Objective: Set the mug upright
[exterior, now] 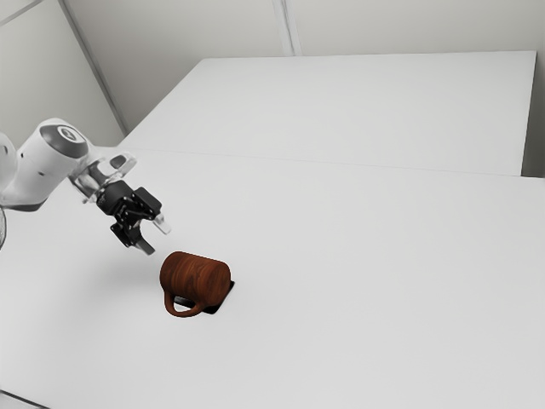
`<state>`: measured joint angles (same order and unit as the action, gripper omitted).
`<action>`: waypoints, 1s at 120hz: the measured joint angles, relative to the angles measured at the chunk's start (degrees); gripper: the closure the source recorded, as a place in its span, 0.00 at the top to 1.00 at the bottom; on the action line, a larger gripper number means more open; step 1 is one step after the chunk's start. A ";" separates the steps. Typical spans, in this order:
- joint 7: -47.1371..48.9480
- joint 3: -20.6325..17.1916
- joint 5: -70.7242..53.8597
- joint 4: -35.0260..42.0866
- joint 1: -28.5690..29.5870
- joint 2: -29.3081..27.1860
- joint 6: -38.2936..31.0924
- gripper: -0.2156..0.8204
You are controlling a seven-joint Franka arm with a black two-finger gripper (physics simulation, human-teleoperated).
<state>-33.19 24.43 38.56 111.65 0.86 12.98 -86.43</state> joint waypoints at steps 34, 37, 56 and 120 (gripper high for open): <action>-3.87 0.00 2.88 0.55 1.04 4.20 -0.41 0.77; -4.14 -0.03 3.37 0.93 0.93 4.40 -0.27 0.77; -5.59 -0.16 5.26 3.17 0.23 4.68 1.28 0.77; -6.99 -1.28 8.03 4.17 -3.18 2.93 4.29 0.43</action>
<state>-40.18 23.15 46.59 115.82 -2.31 15.92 -82.14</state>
